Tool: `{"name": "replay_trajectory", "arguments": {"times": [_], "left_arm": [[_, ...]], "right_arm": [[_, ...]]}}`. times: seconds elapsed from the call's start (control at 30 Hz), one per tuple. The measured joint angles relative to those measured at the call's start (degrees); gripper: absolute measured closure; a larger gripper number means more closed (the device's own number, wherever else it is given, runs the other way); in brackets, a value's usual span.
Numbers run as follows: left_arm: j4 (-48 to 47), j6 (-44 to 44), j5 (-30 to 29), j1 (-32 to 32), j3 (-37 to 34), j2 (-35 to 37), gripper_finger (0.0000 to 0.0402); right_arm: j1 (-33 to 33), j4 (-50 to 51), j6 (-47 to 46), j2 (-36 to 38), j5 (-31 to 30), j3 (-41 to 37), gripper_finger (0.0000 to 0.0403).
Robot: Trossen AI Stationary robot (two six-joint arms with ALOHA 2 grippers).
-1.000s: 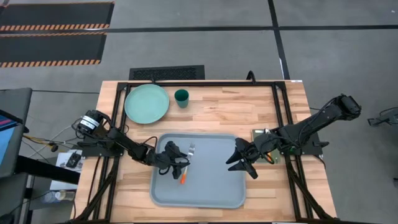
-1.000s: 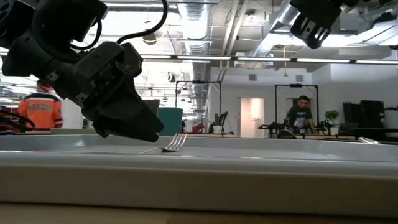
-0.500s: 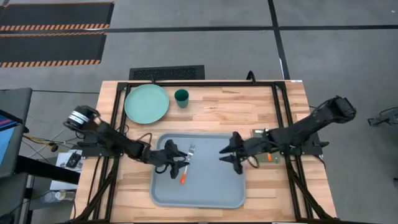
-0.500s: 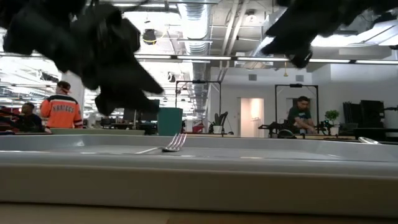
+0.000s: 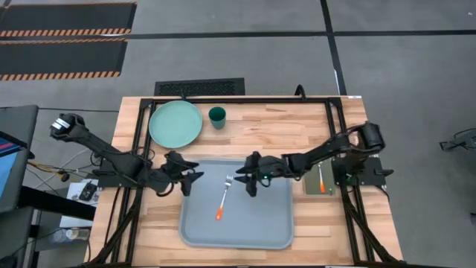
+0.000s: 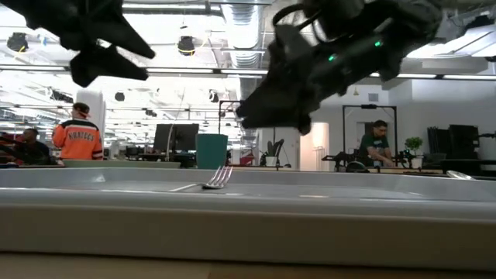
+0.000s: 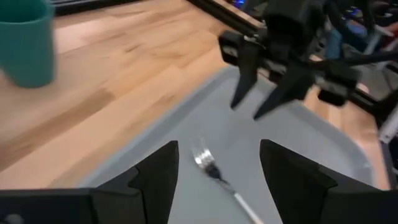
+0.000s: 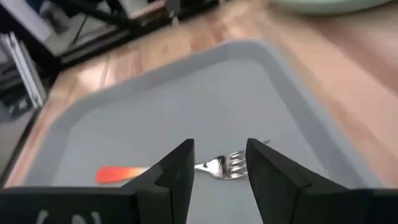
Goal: Pick and place plate/cup/fork/spoon on tray
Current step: Put the orange fork on the blue serving tray
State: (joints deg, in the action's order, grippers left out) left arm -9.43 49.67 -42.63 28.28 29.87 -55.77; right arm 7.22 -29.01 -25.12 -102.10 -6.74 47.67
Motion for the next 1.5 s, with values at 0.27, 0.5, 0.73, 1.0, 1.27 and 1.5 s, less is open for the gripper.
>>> {"name": "replay_trajectory", "arguments": {"times": [0.27,0.5,0.73,1.0,1.27,1.5], "left_arm": [[-5.22,4.06,-1.35,0.65,0.0,0.26,0.0189],[-6.75,4.17,-1.68,0.65,-0.02,0.27,0.0189],[-6.99,4.04,-3.45,0.65,-0.02,0.27,0.0189],[-7.72,3.99,-4.89,0.65,-0.02,0.29,0.0189],[-7.94,3.99,-5.4,0.65,-0.02,0.29,0.0189],[-7.91,3.99,-5.91,0.65,-0.02,0.29,0.0189]], "right_arm": [[-2.18,0.21,-0.02,-9.04,0.98,5.62,0.0235],[-3.98,0.5,-0.75,-11.87,0.95,7.79,0.0235],[-3.1,0.32,-0.96,-13.86,1.07,9.83,0.0235],[-1.54,0.19,-0.9,-16.3,1.11,13.25,0.0235],[-0.98,0.48,1.33,-20.38,2.57,18.18,0.0235],[-0.92,2.04,5.92,-19.42,2.53,21.45,0.0235]]}}
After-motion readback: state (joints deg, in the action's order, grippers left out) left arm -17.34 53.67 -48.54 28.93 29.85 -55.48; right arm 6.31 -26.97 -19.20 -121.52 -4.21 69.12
